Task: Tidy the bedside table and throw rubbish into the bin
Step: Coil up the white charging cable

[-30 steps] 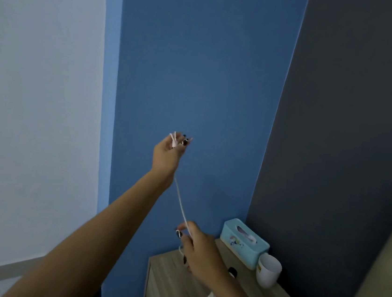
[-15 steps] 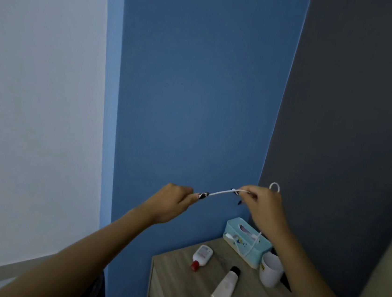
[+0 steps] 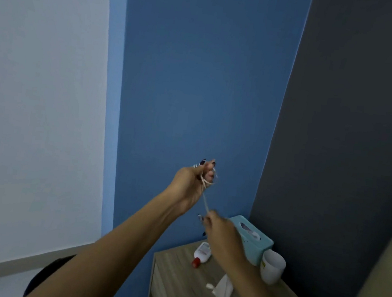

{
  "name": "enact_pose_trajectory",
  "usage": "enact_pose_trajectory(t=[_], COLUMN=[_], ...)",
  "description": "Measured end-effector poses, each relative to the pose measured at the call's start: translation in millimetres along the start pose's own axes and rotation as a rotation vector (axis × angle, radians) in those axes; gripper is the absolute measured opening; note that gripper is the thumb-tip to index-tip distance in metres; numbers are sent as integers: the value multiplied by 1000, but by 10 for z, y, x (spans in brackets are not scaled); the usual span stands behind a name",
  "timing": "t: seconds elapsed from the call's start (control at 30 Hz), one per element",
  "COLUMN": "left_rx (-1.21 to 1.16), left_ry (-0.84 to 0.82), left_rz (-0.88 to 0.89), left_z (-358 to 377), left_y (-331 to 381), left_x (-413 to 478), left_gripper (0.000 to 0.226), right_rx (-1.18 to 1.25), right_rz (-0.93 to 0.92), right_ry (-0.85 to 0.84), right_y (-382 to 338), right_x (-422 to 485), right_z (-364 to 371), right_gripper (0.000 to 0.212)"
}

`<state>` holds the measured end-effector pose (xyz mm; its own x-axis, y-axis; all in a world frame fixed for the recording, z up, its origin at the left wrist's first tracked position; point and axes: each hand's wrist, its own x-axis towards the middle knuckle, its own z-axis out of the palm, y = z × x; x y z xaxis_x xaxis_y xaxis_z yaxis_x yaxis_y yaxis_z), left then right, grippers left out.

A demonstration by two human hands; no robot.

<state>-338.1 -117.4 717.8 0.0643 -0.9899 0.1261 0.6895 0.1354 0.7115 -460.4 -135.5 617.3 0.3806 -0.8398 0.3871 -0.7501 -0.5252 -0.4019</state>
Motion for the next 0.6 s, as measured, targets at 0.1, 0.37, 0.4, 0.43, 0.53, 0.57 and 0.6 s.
enact_pose_trajectory(t=[0.1,0.37,0.4,0.43,0.53,0.57,0.6], left_rx=[190,1447,1625,1801,2029,2014,1971], left_ry=[43,38,-7,-42,-31,-25,-28], left_rz=[132,766,775,759,680,642,583], left_z=[-107,-758,-843,-942,-1138,-1168,-1176], left_y=[-189,-82,-10,62,227,236,224], left_x=[133,220,201,179,89,59,37], left_gripper=[19,8,8,9,5,12,19], right_rx=[-55,-177,-175,-148,-66,10,139], right_rz=[-70,-125,-89,-48,33,60,99], right_ry=[39,-99,-138,-173,-170,-107,-43], right_y=[-220,-259,-172,-86,216,315,406], right_x=[-171,-345,-337,-322,-184,-128,-73], right_z=[145,-32,-90,-175,-425,-492,-556], right_gripper=[32,28,27,27,20,20,22])
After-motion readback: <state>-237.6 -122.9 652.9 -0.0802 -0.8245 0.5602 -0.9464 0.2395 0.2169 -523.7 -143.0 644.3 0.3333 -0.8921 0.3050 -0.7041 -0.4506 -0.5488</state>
